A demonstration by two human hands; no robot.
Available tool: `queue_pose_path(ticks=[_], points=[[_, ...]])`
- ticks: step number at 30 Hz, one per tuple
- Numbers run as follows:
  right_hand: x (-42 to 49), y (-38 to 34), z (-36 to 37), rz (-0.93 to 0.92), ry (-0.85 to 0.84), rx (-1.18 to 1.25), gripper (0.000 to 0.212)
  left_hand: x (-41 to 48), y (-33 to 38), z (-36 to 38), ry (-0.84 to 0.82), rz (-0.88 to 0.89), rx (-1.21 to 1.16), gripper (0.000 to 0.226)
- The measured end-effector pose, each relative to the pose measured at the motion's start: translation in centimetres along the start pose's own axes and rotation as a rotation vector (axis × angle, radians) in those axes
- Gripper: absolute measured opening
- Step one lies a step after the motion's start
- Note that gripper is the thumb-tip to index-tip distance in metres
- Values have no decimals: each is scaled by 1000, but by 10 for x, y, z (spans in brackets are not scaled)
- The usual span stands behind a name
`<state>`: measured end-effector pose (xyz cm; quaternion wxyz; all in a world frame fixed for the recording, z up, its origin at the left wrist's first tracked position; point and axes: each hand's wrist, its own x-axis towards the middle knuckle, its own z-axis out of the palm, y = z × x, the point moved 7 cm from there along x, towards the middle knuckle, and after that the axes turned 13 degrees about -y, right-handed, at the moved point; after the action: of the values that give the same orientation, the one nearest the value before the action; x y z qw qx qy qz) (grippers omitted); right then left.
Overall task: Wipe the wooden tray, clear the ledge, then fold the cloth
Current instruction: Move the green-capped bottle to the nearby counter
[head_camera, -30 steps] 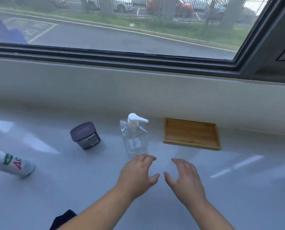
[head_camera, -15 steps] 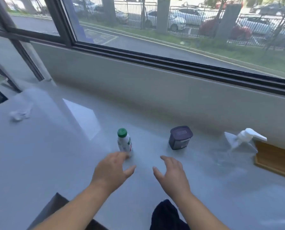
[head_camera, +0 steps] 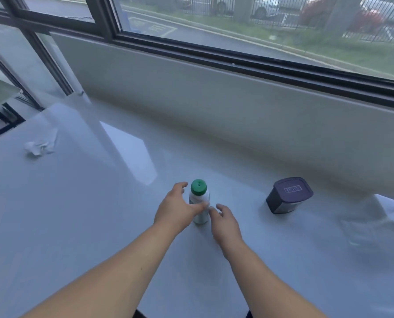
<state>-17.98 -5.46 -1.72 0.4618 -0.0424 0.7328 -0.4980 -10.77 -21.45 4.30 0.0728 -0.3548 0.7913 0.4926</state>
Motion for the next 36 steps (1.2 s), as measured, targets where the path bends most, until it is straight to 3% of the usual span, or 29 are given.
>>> queue_pose_path(ticks=[2,4,10,15,25,36], points=[[11,6,7,41,-42,102,47,7,-1,5,-8,35,18,62],[18,7,17,48,-85,184,38,8,-4,4,10,58,26,50],[24,-18,54,17,-123,210,34,1,-19,-38,96,57,-32,50],[22,-50,127,-1,-201,183,35,-21,-53,-109,176,52,-80,50],[-29,-65,393,33,-436,-26,29,-149,-231,-289,422,-82,-227,46],[-131,-7,722,69,-816,-308,39,-367,-474,-437,782,-353,-346,54]])
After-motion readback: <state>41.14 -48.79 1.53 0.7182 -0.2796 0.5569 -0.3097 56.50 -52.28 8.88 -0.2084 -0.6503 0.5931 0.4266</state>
